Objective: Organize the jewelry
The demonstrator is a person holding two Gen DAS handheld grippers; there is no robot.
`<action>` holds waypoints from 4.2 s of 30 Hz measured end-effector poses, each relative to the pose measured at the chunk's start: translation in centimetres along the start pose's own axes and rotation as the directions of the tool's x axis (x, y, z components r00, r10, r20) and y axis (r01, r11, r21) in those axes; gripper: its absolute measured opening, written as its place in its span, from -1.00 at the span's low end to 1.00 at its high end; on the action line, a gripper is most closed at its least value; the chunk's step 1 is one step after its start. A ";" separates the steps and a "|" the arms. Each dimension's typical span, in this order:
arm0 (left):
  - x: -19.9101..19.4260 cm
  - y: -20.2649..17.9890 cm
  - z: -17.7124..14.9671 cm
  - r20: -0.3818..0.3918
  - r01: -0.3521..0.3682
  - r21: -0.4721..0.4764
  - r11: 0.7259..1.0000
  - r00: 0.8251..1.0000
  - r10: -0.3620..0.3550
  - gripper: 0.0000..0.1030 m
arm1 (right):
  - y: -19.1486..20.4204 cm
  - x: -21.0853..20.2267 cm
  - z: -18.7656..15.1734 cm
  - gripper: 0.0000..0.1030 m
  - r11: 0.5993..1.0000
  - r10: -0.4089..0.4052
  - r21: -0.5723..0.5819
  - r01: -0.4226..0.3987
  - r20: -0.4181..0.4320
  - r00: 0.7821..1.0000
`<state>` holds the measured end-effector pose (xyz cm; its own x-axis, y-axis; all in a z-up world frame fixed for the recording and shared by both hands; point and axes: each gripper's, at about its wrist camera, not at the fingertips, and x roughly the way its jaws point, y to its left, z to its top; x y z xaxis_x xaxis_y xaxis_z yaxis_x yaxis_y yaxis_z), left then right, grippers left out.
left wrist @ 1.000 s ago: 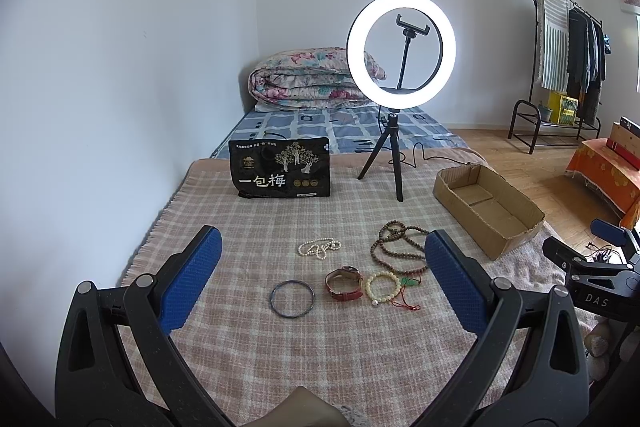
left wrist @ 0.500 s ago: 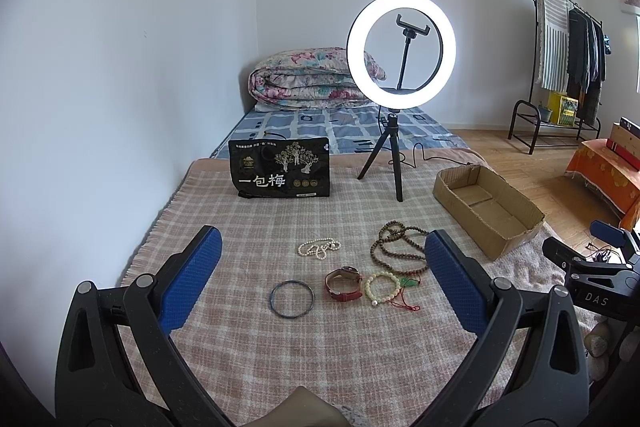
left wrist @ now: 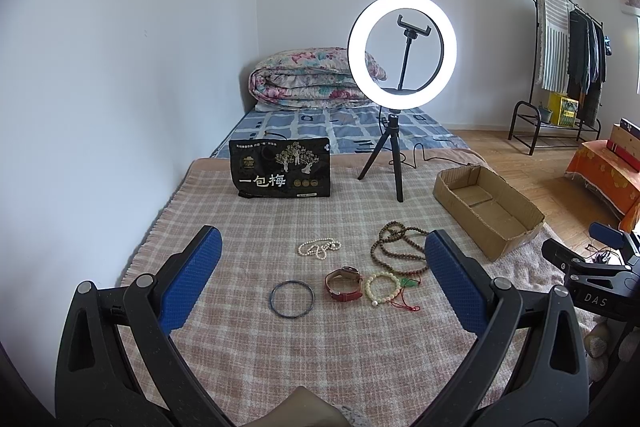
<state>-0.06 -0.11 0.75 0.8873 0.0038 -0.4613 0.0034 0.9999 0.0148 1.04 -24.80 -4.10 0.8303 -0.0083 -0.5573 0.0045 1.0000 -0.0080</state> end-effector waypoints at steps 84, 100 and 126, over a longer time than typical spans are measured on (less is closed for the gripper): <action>25.9 2.6 -5.8 -0.600 0.256 -0.078 0.963 0.760 -0.251 -0.22 | 7.4 33.0 1.8 0.63 0.931 0.361 0.181 -0.317 -0.592 0.721; 27.7 1.3 -6.7 -0.616 0.287 -0.028 0.958 0.749 -0.243 -0.40 | 11.4 34.0 1.6 0.68 0.952 0.226 -0.021 -0.304 -0.620 0.751; 30.6 0.1 -9.1 -0.668 0.248 0.006 0.969 0.722 -0.180 -0.90 | 11.1 33.4 1.3 -0.76 0.937 0.142 -0.180 -0.300 -0.586 0.798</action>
<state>22.93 0.28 -21.42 0.3324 -0.1679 -0.9281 0.2262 0.9695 -0.0944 29.53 -13.98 -21.69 0.3361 0.1335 -0.9323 -0.3447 0.9387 0.0101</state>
